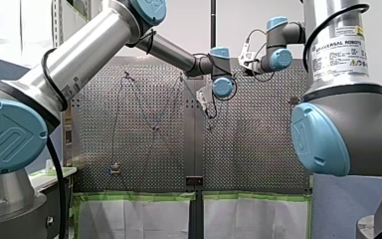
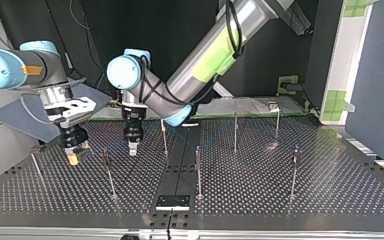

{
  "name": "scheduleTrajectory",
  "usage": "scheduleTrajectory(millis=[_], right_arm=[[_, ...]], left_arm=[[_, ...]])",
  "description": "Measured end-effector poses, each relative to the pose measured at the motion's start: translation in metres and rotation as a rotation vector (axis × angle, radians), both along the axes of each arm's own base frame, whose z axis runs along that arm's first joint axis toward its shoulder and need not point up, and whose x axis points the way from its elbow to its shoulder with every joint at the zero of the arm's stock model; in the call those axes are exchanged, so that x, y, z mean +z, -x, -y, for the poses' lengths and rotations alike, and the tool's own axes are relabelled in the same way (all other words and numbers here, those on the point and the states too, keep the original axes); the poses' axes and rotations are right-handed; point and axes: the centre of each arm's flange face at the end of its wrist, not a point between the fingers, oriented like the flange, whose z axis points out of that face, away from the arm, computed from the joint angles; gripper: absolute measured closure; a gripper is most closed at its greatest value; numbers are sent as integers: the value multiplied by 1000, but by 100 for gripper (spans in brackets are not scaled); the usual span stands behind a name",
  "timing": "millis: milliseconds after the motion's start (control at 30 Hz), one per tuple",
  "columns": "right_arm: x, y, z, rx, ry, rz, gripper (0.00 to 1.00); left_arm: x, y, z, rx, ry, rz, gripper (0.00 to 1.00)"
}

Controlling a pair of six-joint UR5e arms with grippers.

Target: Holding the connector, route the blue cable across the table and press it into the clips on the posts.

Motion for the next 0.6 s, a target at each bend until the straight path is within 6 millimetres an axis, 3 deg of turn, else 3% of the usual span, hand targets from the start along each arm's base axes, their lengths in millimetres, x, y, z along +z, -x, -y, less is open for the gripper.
scheduleTrajectory(millis=[367, 600], right_arm=[[0, 0, 0, 0, 0, 0, 100], [0, 0, 0, 0, 0, 0, 100]], left_arm=[[0, 30, 0, -26, -63, -65, 2], [17, 65, 11, -107, -51, -37, 2]])
